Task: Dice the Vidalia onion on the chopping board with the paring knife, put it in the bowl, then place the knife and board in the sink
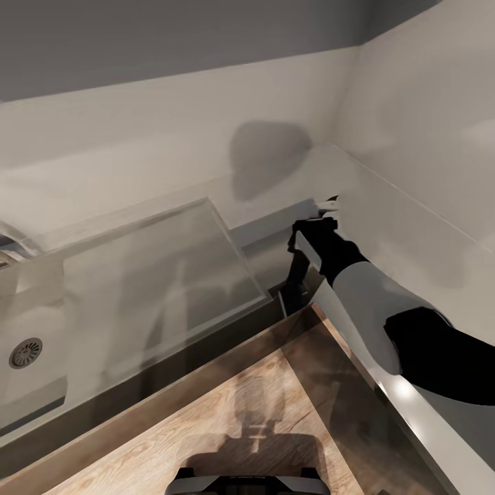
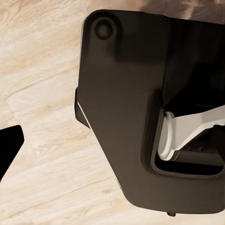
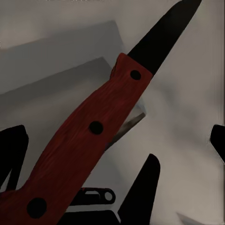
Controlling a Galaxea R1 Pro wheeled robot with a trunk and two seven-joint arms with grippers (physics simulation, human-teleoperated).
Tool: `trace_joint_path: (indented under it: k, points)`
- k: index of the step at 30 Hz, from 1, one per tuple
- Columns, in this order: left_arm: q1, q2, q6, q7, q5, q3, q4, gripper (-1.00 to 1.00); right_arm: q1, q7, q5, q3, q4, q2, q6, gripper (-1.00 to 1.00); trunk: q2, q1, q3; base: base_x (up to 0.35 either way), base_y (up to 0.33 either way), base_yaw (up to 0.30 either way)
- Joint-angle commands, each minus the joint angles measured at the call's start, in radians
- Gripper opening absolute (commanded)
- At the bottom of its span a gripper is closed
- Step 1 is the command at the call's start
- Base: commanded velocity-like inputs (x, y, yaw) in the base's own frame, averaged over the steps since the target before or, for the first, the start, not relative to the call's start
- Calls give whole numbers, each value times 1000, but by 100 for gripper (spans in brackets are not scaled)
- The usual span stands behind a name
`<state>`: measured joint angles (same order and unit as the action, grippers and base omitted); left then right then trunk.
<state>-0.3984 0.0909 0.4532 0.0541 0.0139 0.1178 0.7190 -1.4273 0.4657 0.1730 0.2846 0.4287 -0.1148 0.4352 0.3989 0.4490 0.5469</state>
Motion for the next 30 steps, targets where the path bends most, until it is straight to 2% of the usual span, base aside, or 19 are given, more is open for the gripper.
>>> trace_joint_path:
  k: [1,12,18,19,27,28,30]
  points:
    - [0,1,1,6,1,5,3,100,0,7,16,7,-5,2,10,100,1,1,2,0,0,0]
    - [0,1,1,5,1,5,8,100,-1,7,59,6,-1,8,4,100,1,1,2,0,0,0]
    - [0,0,1,5,1,5,9,100,-1,7,51,7,-5,6,1,100,1,1,2,0,0,0]
    - [0,0,1,5,1,5,9,100,-1,7,50,7,-5,6,1,-100,1,1,2,0,0,0]
    - [0,0,1,5,1,5,10,100,-1,7,62,7,-13,3,-19,-100,1,1,2,0,0,0]
    - [0,0,1,5,1,5,10,100,-1,7,62,7,-89,3,21,-100,1,1,2,0,0,0]
    - [0,0,1,5,1,5,10,100,-1,7,62,7,-89,3,21,-100,1,1,2,0,0,0]
